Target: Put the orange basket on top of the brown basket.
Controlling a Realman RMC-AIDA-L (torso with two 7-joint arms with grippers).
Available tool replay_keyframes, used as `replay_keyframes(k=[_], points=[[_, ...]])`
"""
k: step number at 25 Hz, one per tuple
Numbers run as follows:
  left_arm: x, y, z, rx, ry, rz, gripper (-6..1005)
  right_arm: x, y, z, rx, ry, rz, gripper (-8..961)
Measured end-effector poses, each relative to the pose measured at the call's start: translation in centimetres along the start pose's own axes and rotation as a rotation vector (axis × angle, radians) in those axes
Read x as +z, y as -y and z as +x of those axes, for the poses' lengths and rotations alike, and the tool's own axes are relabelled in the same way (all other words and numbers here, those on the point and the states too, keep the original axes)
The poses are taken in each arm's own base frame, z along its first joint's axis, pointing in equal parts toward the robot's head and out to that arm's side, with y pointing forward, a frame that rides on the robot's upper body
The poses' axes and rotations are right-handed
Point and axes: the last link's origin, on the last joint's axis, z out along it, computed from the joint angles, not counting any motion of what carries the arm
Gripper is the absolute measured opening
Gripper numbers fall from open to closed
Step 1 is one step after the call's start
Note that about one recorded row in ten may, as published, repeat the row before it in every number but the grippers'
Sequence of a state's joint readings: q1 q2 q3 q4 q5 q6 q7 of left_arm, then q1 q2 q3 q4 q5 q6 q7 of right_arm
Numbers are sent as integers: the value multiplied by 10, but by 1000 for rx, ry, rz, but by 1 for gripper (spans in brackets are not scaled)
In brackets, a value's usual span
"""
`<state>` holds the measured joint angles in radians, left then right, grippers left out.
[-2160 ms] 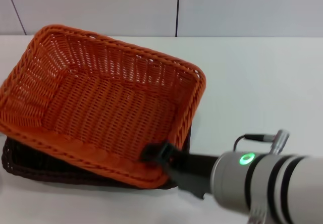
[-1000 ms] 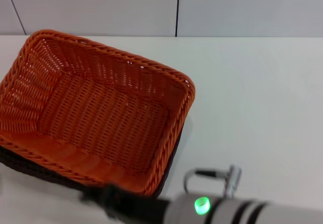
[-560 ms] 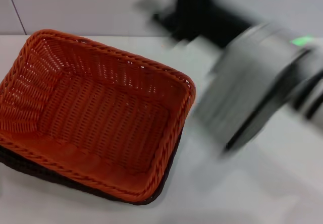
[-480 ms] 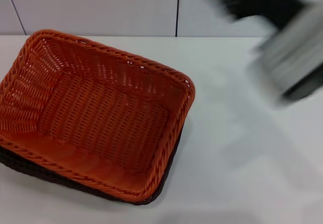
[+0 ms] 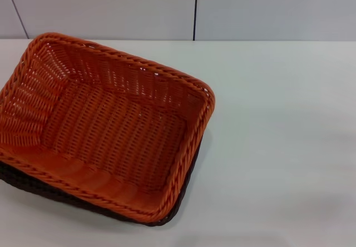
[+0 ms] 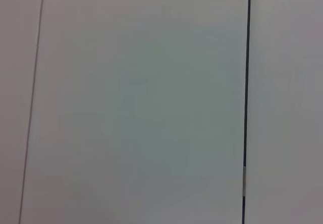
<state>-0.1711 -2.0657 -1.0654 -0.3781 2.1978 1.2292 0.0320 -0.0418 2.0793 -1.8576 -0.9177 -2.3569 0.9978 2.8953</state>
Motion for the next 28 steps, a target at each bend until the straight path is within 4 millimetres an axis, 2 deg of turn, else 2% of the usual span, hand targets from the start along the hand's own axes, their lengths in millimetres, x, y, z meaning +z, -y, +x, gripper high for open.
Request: replay_keyframes(k=[3,8,28], points=[[-1,0,0,2,1,0,802,-16,19,14,41,38,68,606],[-5,2,-2,15,8,-8,802,-24,21,16,-8,69,65,608],[-13,0,-7,20,29,-31,802,-25,24,23,-56,42,62,617]])
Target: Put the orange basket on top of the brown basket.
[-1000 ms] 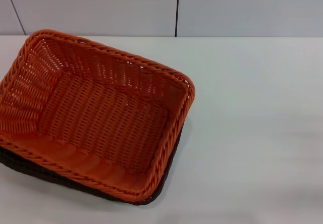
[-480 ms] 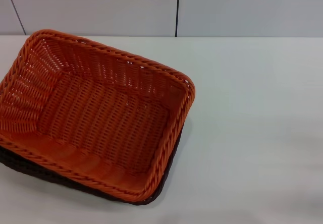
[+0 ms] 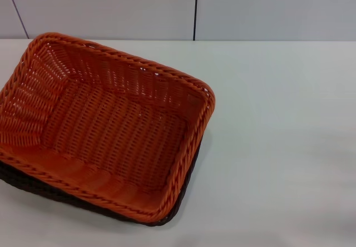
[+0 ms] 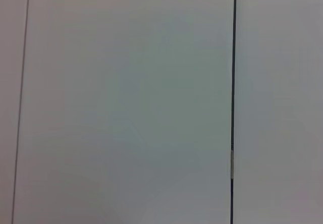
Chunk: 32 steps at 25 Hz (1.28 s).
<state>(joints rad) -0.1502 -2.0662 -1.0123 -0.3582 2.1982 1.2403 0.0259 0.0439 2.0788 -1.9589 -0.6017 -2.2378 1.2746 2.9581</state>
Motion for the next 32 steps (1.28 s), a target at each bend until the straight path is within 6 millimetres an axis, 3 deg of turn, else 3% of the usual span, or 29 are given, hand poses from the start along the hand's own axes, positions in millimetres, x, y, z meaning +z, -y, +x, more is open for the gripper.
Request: replay_keyframes(k=[23,28,32], points=[[-4,1,-5,19,26,-15,802,-3,-2,13,4,-69,10,627],[-4,0,-6,25,29,-22,802,-3,0,15,1,-77,14,771],[-3,0,-6,29,28,-25,802,-5,-1,14,1,-72,10,771]])
